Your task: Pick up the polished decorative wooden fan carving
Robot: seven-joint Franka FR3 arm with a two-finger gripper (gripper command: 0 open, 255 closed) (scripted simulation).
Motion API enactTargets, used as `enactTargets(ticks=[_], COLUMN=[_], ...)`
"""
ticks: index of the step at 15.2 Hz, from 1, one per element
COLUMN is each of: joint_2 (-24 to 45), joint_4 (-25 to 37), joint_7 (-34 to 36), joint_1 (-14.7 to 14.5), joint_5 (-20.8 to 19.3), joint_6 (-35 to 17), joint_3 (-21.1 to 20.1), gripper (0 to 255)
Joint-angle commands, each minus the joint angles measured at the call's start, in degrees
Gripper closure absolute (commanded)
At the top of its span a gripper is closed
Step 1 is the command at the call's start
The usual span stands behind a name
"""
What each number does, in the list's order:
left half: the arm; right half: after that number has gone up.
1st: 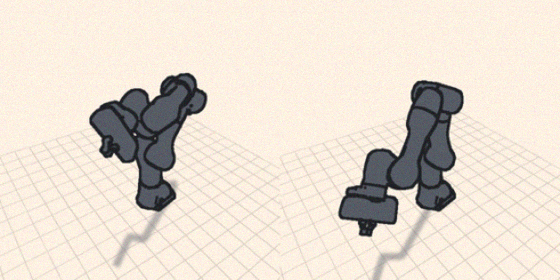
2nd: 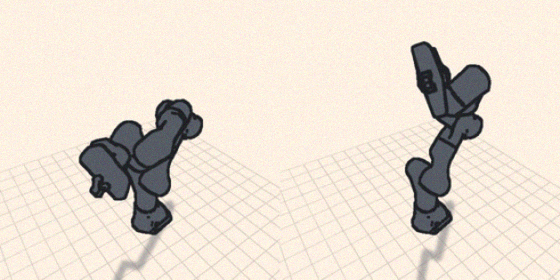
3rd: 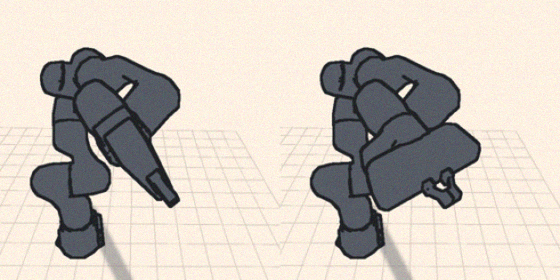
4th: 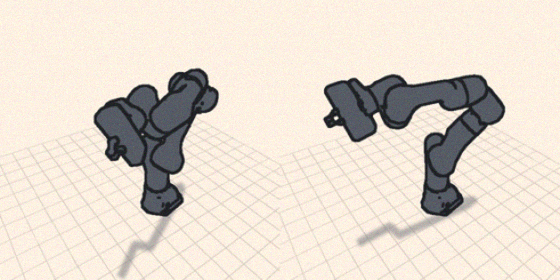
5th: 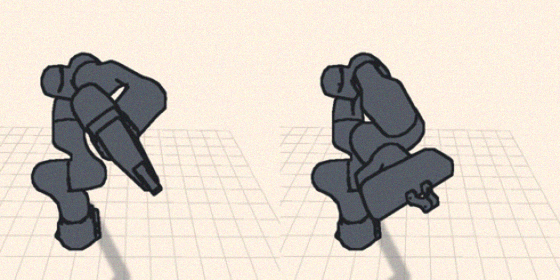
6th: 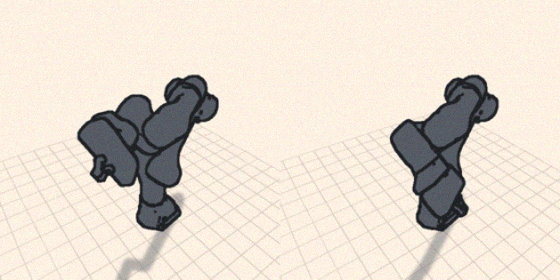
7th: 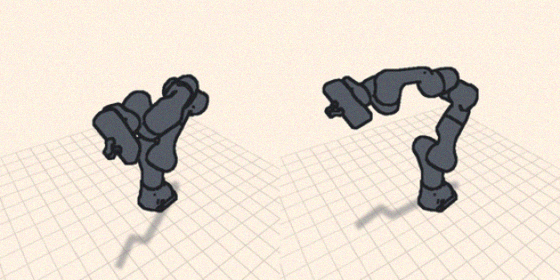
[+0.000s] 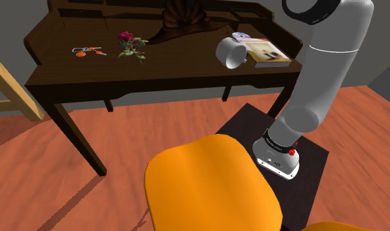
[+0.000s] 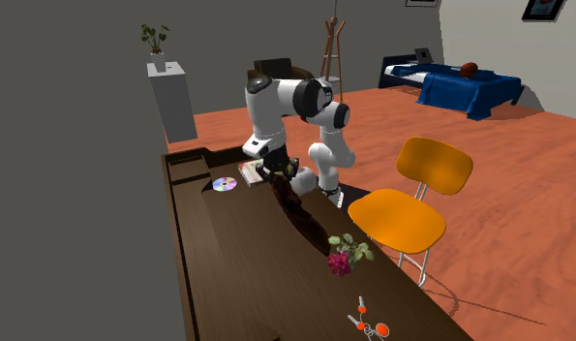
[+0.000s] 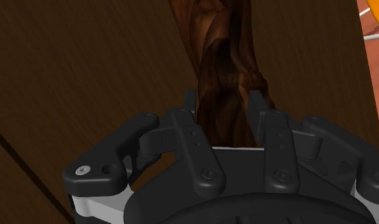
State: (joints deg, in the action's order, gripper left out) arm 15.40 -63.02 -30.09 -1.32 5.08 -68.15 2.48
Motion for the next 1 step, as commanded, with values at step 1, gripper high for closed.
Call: enactTargets(ticks=[1], joint_2=[0.3], joint_4=[0.9], joint_7=[0.0], joint_1=[0.0], joint_5=[0.0], joint_6=[0.6], joint_3=[0.0], gripper=[255])
